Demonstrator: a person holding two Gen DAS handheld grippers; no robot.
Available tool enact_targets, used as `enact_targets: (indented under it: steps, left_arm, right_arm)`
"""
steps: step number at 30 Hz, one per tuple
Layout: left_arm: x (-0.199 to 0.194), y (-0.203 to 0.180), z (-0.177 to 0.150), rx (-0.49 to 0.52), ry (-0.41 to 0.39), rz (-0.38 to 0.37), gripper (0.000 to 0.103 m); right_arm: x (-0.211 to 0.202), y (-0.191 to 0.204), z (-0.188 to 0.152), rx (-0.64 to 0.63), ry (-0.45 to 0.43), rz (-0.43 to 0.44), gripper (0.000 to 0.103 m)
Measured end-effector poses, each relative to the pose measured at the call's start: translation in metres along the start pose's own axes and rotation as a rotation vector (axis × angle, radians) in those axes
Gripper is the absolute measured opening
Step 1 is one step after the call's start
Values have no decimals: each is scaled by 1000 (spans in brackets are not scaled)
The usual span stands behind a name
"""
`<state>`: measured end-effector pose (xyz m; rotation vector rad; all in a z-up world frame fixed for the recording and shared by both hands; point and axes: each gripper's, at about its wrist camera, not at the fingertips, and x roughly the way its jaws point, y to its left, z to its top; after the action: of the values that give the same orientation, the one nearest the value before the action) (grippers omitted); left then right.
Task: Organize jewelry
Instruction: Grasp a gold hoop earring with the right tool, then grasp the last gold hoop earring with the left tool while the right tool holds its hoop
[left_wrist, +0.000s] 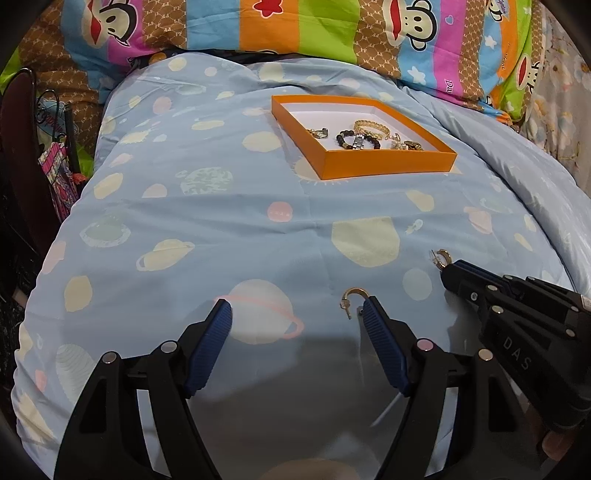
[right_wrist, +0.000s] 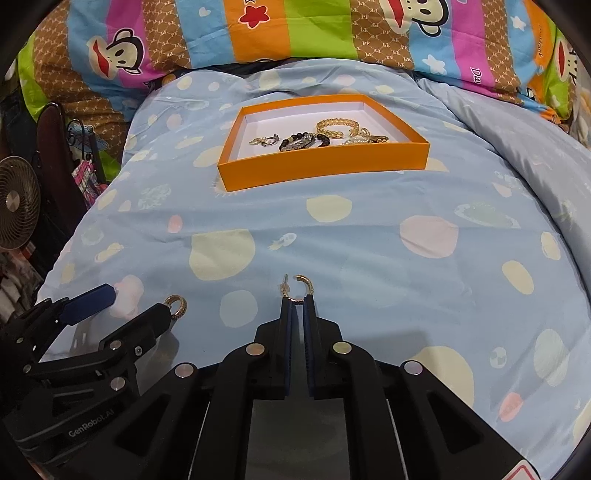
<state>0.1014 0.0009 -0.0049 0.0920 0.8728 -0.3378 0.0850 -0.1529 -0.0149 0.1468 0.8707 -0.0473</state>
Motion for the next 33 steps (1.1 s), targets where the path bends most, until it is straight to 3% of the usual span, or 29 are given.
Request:
enact_targets:
  steps: [3,6,8,11,14,30,33]
  left_arm:
    - [0,-1,0,-1,0,1,71]
    - [1,0,0,-5,2,0,71]
    - [1,3,0,-21,5,-1,71]
    - [1,3,0,-25,6,0,71]
    - [1,3,0,-21,6,-2,72]
    - [11,-26,4,93,32,21,72]
    - [12,-27,6,87,29,19,67]
  right_arm:
    - [4,2,5,-4,1,1,11]
    - [7,6,8,-19,1,11,26]
    - [8,7,9,-22,2,7,28]
    - [9,8,10,-21,5,1,26]
    - [9,8,10,-19,0,-30,17]
    - [-37,-50,-36,188,-47,-19,17]
    - [-36,-48,-37,185,-46,-23,17]
